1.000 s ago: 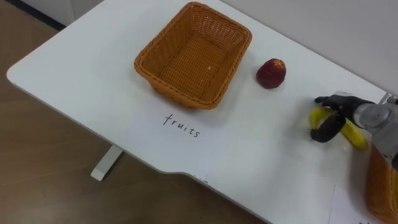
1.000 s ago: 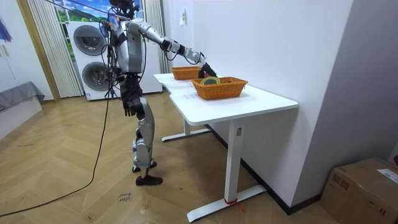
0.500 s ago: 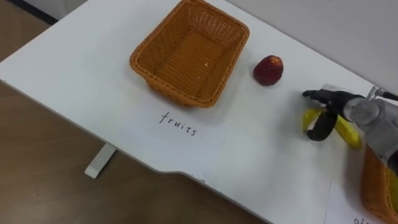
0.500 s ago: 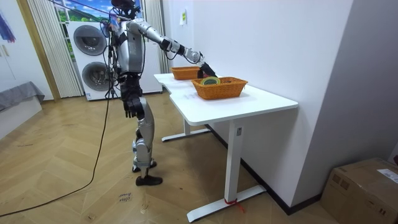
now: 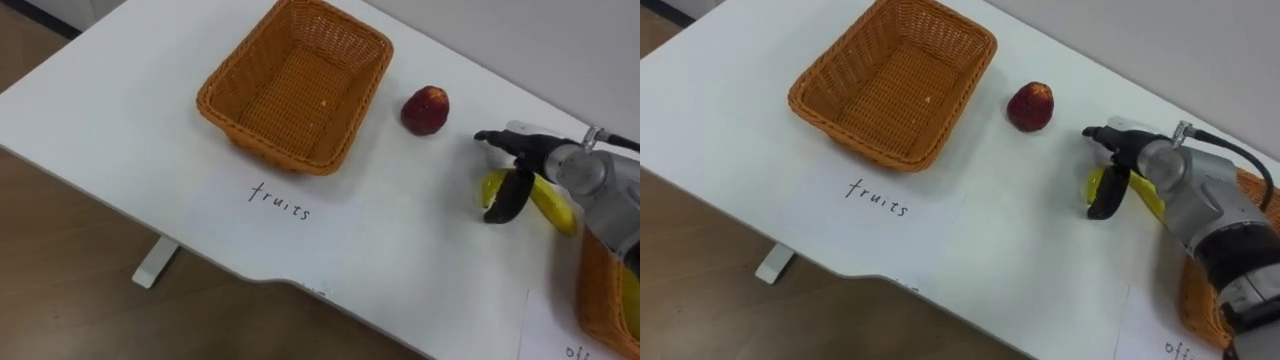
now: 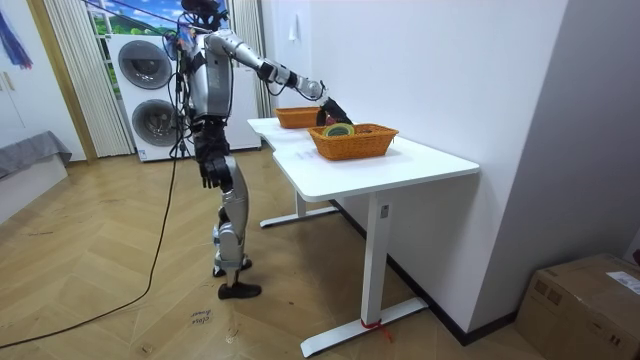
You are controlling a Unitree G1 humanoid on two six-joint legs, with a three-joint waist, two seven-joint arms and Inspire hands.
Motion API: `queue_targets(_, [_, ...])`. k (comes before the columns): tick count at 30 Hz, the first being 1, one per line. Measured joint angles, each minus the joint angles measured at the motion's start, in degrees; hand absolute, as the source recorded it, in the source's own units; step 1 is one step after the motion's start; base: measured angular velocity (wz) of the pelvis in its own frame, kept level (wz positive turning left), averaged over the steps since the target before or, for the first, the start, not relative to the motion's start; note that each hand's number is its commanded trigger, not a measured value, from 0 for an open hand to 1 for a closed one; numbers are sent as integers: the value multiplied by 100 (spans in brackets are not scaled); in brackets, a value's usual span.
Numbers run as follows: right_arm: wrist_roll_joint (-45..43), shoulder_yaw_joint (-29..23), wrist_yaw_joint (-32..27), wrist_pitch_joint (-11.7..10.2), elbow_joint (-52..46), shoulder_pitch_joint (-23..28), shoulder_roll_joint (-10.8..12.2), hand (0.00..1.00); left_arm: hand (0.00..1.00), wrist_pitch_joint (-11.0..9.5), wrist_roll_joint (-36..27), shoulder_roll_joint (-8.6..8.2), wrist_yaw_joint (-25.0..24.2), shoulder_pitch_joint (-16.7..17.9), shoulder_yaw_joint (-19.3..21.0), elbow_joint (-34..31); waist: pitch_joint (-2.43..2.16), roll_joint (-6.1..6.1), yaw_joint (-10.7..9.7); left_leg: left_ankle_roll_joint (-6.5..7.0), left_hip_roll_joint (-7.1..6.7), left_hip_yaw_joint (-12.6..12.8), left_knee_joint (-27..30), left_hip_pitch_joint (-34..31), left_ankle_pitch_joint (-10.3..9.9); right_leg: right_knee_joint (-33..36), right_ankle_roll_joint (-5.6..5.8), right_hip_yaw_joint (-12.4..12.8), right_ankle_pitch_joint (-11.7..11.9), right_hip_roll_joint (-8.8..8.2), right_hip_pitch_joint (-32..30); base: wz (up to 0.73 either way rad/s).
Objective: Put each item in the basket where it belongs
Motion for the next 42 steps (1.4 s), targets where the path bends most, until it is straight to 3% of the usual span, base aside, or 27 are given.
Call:
queue_targets(33, [-682, 4, 12, 25, 41, 71, -146, 0, 0, 3, 60, 2, 12, 116, 1, -103, -10, 21, 32, 5, 0, 2, 128, -48, 14, 31, -7, -7, 56, 1, 4, 0])
queue_targets(42, [-683, 235, -147, 22, 87, 127, -146, 0, 0, -3, 58, 7, 192, 98, -2, -107, -13, 14, 58, 12, 3, 39, 111, -115, 33, 42, -11, -2, 60, 0, -86, -1])
